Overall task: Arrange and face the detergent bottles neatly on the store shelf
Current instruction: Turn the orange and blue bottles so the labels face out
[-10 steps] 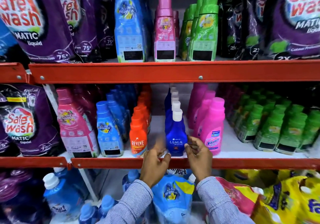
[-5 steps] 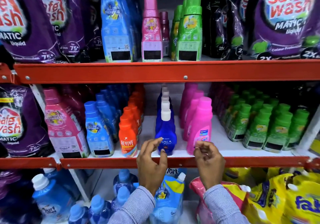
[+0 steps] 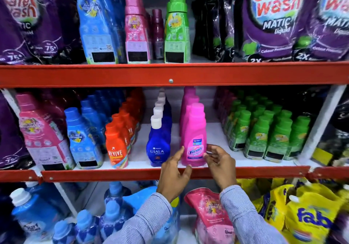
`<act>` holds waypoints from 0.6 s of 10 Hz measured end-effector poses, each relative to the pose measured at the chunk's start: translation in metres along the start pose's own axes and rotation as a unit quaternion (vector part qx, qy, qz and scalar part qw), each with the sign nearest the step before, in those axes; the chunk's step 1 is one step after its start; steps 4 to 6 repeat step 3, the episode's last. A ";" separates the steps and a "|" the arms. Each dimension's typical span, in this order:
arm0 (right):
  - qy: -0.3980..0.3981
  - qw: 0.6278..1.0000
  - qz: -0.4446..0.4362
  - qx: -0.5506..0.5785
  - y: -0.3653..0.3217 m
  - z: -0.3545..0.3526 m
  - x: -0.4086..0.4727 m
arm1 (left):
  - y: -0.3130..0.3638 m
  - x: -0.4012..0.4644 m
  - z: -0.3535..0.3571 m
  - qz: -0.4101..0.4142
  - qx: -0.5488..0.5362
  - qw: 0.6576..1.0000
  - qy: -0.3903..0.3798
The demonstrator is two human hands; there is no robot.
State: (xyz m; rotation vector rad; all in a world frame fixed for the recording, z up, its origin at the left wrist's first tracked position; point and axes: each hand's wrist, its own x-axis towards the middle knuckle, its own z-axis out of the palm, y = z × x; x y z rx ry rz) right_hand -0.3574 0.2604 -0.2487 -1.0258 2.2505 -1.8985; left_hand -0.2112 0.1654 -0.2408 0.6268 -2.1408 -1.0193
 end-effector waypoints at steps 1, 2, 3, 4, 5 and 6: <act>-0.012 1.000 -0.001 0.017 0.000 -0.003 -0.002 | 0.000 -0.001 0.002 0.004 0.003 1.000 0.008; -0.020 0.999 0.010 0.037 0.000 -0.001 -0.001 | -0.002 0.000 0.003 -0.008 0.006 1.000 0.015; -0.002 0.997 0.029 0.068 -0.001 -0.007 -0.002 | 0.004 -0.001 0.000 0.007 -0.006 0.999 0.040; -0.002 0.997 0.029 0.068 -0.001 -0.007 -0.002 | 0.004 -0.001 0.000 0.007 -0.006 0.999 0.040; -0.002 0.997 0.029 0.068 -0.001 -0.007 -0.002 | 0.004 -0.001 0.000 0.007 -0.006 0.999 0.040; -0.002 0.997 0.029 0.068 -0.001 -0.007 -0.002 | 0.004 -0.001 0.000 0.007 -0.006 0.999 0.040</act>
